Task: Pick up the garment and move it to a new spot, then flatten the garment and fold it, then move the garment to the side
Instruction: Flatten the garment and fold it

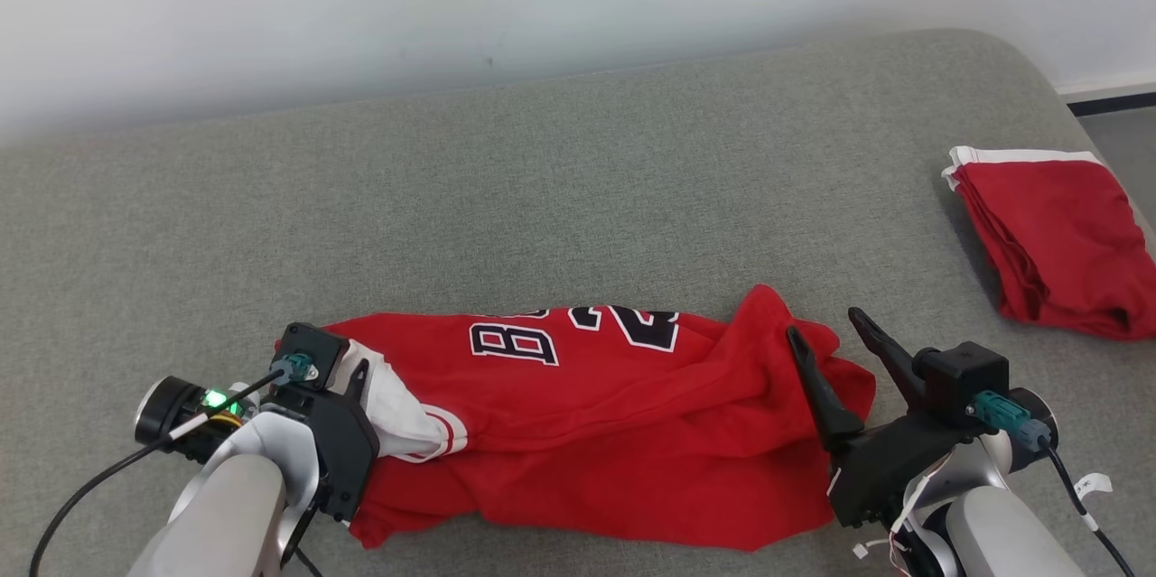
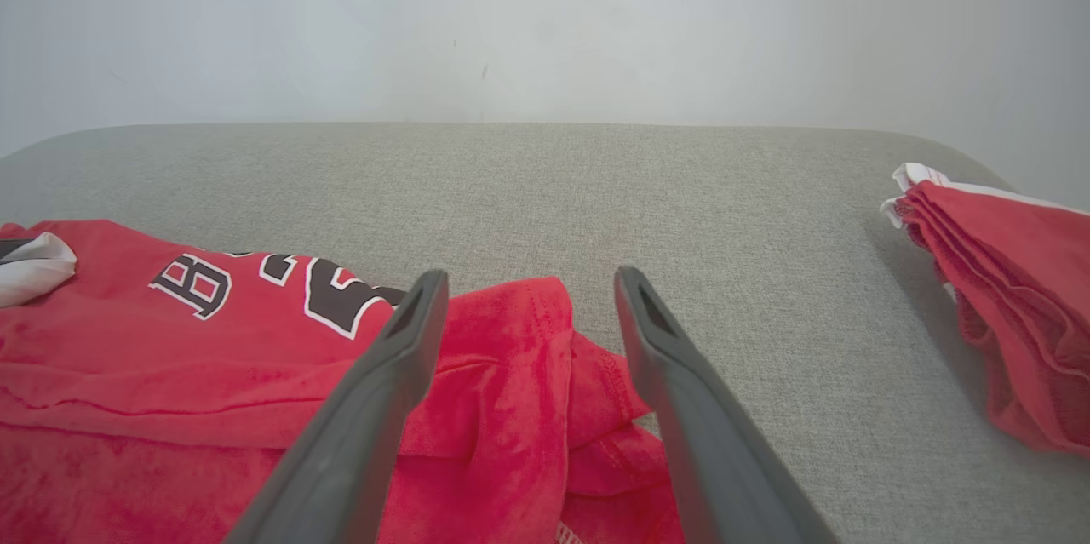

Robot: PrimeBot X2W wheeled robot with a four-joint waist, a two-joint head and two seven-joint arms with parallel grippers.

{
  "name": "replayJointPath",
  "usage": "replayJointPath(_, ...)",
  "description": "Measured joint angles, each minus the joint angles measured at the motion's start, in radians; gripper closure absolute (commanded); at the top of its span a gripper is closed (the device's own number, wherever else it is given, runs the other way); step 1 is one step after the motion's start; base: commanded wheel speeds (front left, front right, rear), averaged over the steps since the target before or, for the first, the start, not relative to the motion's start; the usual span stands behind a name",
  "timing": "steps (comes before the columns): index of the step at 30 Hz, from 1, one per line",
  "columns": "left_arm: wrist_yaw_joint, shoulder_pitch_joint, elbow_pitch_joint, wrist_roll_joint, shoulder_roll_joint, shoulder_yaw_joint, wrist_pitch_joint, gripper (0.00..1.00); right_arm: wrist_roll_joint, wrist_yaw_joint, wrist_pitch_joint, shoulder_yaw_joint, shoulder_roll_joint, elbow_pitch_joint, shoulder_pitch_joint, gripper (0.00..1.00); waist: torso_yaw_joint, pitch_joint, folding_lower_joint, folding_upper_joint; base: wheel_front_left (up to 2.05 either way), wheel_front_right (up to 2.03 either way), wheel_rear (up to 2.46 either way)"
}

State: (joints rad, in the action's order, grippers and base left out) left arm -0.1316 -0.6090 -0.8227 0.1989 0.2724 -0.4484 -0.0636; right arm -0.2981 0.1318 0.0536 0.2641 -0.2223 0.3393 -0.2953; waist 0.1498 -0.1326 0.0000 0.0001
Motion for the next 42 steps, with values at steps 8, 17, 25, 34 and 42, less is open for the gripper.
replayJointPath(8,0.0,-0.016,-0.004,0.027,0.009,-0.026,-0.009,0.43,-0.001,0.0,0.001,-0.001,-0.002,0.006,0.003,0.0,0.0,0.002,-0.0001,0.0,0.0,0.0,0.0)
replayJointPath(17,0.017,-0.034,-0.029,0.04,0.016,-0.028,-0.011,1.0,-0.002,0.0,-0.002,0.0,-0.005,0.004,-0.006,0.0,0.006,0.002,-0.0001,-0.0001,0.0,0.0,0.0)
replayJointPath(25,0.008,-0.052,0.01,0.134,0.03,0.026,0.046,1.0,-0.009,0.0,-0.16,-0.035,-0.028,0.044,-0.064,0.0,-0.01,-0.001,-0.0001,-0.0001,0.0,0.0,0.0)
replayJointPath(34,0.002,-0.044,0.082,0.192,0.052,0.007,0.044,1.0,-0.032,0.0,-0.471,-0.119,0.016,0.104,-0.146,0.0,-0.051,-0.012,0.0,-0.0001,0.0,0.0,0.0)
replayJointPath(42,0.002,-0.04,0.116,0.216,0.058,-0.009,0.036,1.0,-0.025,0.0,-0.627,-0.154,0.044,0.086,-0.161,0.0,-0.074,-0.029,0.0,-0.0001,0.0,0.0,0.0)
